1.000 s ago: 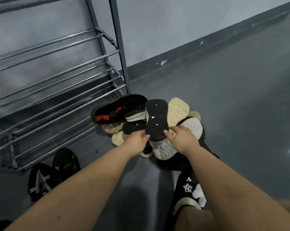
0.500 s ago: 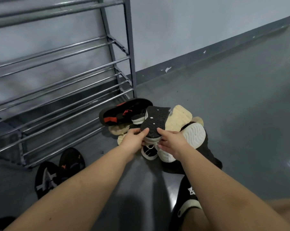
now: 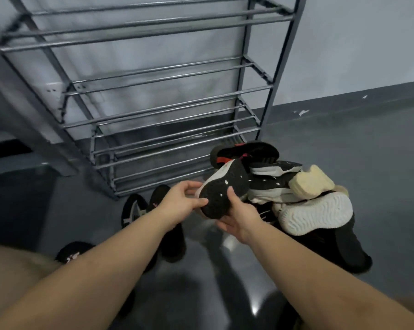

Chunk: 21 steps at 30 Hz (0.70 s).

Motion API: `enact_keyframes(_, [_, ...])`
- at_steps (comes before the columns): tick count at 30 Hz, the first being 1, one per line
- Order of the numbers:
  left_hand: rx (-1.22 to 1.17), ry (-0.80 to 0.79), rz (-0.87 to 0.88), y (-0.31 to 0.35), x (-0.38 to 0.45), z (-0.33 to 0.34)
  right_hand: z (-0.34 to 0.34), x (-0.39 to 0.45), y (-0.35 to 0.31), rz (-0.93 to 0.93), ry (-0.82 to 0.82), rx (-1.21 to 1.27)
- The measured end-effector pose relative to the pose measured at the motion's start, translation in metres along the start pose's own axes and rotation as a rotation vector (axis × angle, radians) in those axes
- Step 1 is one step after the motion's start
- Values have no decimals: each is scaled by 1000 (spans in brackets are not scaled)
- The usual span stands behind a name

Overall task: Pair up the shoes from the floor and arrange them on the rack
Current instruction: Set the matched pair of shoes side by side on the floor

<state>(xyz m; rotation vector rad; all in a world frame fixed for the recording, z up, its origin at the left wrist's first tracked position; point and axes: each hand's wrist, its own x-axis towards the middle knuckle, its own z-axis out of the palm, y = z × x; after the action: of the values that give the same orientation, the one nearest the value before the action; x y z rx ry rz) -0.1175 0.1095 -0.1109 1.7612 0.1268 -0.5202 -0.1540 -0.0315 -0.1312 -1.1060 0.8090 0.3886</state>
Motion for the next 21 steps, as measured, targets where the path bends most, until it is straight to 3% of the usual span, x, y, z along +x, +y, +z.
enact_keyframes(5, [268,75,92,-25,-20,0,11,-2,-5,195,-77,-106])
enact_keyframes(10, [453,117,221,-40,-39,-11,31,-5,5,199,-164,-174])
enact_keyframes(13, [380,356,290,-35,-48,-19,36,-3,5,226,-256,-135])
enact_keyframes(15, [282,509,99,-34,-41,-23,38,-1,8,238,-293,-122])
enact_keyframes(16, [165,474,-84,-32,-36,-25,39,-1,10,237,-309,-132])
enact_keyframes(19, [-469,118,-579,-29,-33,-26,38,0,18,233,-371,-223])
enact_keyframes(21, [-622,50,-594,-35,-34,-23,35,2,21,198,-349,-264])
